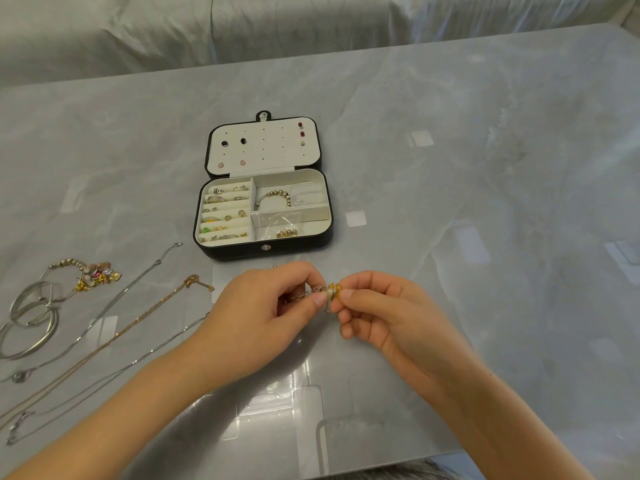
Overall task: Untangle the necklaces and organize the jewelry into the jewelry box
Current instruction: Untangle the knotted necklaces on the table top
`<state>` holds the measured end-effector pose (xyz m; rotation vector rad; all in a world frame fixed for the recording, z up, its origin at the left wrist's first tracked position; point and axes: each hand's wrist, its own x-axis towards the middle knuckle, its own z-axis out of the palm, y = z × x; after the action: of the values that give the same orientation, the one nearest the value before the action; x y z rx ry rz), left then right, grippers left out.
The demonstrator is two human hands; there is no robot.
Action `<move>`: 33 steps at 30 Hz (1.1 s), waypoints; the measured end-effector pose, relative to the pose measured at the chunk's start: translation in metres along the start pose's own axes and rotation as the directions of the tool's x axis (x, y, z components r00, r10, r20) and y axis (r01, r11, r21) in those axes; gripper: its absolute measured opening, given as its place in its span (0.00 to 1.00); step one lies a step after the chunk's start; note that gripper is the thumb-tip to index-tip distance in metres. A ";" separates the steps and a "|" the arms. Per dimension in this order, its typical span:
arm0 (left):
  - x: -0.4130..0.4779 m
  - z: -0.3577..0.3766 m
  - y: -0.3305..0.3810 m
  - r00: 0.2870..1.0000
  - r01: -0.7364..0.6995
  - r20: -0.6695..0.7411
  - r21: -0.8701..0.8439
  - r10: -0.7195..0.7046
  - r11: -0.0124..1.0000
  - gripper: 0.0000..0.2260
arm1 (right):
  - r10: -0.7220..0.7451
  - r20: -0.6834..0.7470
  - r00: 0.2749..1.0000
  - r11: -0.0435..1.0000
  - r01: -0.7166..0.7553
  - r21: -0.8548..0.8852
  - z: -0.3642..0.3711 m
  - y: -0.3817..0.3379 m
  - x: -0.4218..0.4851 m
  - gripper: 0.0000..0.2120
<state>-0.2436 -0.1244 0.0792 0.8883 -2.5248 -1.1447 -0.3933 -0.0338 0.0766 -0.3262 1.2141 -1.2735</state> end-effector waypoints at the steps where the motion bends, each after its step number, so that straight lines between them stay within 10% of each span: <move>1: 0.000 0.000 0.000 1.000 -0.007 -0.006 0.010 0.007 1.000 0.12 | -0.019 -0.005 1.000 0.999 0.018 -0.040 0.000 0.000 -0.001 0.05; 15: 0.002 0.004 -0.001 0.983 -0.132 -0.062 0.431 0.175 0.893 0.11 | -0.176 -0.063 0.982 0.961 0.157 -0.229 0.008 0.003 -0.003 0.05; 33: 0.004 0.001 -0.001 0.923 -0.301 -0.018 0.588 0.384 0.751 0.08 | 0.220 -0.046 0.974 0.956 -0.206 0.208 0.012 -0.002 0.003 0.06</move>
<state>-0.2468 -0.1272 0.0777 0.5360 -2.7895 -0.1808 -0.3854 -0.0421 0.0811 -0.0021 1.1333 -1.2149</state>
